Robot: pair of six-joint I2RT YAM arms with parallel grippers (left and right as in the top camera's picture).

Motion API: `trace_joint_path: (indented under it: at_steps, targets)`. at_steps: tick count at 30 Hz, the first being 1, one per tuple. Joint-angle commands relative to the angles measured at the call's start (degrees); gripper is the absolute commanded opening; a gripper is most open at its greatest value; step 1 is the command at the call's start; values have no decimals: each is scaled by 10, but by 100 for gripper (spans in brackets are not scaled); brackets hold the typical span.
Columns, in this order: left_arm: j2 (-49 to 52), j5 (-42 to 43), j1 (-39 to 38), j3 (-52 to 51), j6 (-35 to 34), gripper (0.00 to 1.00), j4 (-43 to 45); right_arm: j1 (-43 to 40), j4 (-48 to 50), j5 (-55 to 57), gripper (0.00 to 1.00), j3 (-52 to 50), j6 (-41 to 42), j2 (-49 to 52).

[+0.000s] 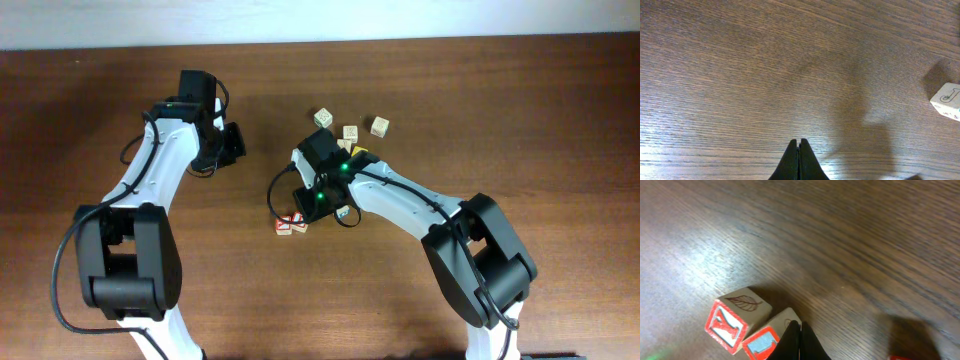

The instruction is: Rotate 3 blocks

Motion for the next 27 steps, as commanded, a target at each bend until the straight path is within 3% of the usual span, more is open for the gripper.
trace_joint_path:
  at_steps: [1, 15, 21, 24, 27]
  targets:
    - [3, -4, -2, 2, -1, 0, 0, 8, 1, -26, 4, 8, -25, 2]
    - [3, -4, -2, 2, -1, 0, 0, 5, -5, -39, 4, 27, -41, -4]
    - [3, -5, -2, 2, -1, 0, 0, 8, -165, -61, 5, 120, -37, -23]
    - [3, -9, -2, 2, -2, 0, 0, 44, -191, -52, 4, 88, 7, -18]
    - [3, -19, -2, 2, -2, 0, 0, 64, -143, -40, 4, 22, 69, -17]
